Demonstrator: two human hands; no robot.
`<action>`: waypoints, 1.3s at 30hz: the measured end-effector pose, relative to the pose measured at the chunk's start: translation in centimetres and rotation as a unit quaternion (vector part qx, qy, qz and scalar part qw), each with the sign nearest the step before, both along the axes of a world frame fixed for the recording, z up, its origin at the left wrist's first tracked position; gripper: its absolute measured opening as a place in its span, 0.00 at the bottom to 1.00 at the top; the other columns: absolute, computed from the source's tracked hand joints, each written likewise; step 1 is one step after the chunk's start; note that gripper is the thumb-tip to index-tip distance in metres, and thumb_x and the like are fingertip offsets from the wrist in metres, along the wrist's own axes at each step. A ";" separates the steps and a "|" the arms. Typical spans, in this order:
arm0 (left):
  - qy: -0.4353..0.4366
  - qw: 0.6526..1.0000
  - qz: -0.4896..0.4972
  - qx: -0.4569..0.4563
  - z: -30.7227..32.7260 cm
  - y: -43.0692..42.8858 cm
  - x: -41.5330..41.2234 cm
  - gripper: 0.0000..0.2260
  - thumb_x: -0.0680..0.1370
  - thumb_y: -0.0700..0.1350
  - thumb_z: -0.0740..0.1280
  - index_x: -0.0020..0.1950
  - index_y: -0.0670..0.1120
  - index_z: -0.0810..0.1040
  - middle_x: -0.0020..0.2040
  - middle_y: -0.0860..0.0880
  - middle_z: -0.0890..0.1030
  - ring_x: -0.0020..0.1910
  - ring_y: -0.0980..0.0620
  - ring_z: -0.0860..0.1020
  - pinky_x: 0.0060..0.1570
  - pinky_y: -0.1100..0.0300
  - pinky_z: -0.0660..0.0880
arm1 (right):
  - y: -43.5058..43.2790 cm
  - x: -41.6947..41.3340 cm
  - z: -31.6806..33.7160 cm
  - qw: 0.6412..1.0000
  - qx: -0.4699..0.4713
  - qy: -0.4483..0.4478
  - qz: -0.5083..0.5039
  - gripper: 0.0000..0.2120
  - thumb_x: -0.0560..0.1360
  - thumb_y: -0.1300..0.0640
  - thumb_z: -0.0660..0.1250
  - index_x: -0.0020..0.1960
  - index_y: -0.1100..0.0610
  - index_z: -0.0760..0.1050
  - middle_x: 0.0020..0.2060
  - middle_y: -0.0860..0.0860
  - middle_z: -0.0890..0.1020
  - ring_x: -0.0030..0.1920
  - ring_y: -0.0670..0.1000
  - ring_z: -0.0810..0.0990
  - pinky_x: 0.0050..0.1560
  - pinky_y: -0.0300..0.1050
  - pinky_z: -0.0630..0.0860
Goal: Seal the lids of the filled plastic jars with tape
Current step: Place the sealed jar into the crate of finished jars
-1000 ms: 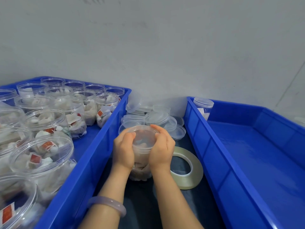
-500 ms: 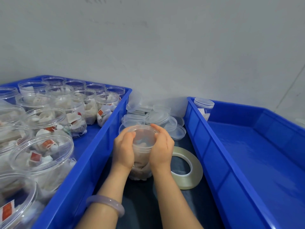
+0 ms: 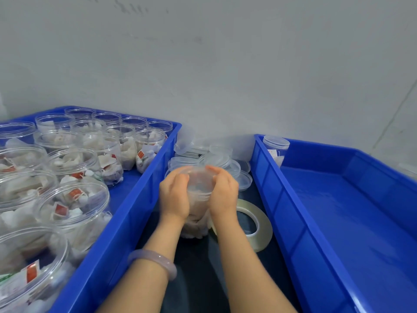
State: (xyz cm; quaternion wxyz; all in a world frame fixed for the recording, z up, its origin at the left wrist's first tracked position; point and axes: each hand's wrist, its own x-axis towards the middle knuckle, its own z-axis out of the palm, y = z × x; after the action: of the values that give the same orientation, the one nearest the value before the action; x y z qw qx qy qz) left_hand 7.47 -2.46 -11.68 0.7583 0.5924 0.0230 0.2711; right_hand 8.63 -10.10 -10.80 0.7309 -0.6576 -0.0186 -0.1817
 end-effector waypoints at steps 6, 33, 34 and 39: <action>-0.174 0.984 -0.033 -0.022 12.4 -5.5 0.4 0.05 0.74 0.50 0.61 0.43 0.53 0.76 0.42 0.58 0.79 0.45 0.60 0.78 0.47 0.68 0.71 | -5.5 0.2 12.9 0.971 -0.005 -0.227 -0.080 0.18 0.70 0.56 0.50 0.46 0.57 0.78 0.37 0.51 0.82 0.40 0.48 0.81 0.40 0.39 0.74; 0.099 0.838 -0.166 0.510 4.5 -18.5 11.1 0.26 0.81 0.54 0.58 0.77 0.48 0.56 0.76 0.43 0.55 0.73 0.41 0.57 0.68 0.47 0.62 | -20.3 8.2 1.0 0.932 -0.271 0.176 -0.161 0.17 0.82 0.54 0.50 0.45 0.61 0.72 0.48 0.59 0.79 0.53 0.59 0.76 0.53 0.56 0.73; 0.110 0.856 -0.197 0.466 4.8 -18.3 11.0 0.29 0.82 0.53 0.55 0.78 0.48 0.47 0.78 0.44 0.49 0.75 0.41 0.55 0.70 0.48 0.59 | -19.9 8.1 0.9 0.940 -0.274 0.183 -0.091 0.14 0.81 0.56 0.52 0.50 0.62 0.74 0.51 0.59 0.79 0.54 0.58 0.76 0.56 0.58 0.74; 0.105 0.874 -0.215 0.423 5.7 -15.7 9.9 0.30 0.82 0.51 0.55 0.78 0.51 0.41 0.78 0.42 0.41 0.77 0.41 0.52 0.73 0.50 0.54 | -18.4 8.6 2.7 0.896 -0.391 0.192 -0.083 0.14 0.78 0.61 0.56 0.56 0.68 0.74 0.52 0.63 0.78 0.53 0.60 0.76 0.51 0.51 0.73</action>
State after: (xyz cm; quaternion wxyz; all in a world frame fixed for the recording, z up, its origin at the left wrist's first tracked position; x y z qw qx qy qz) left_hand 17.32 -18.18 -5.96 0.4677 0.8721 -0.1420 0.0214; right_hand 17.21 -28.46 -8.10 0.3863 -0.9117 0.1072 -0.0899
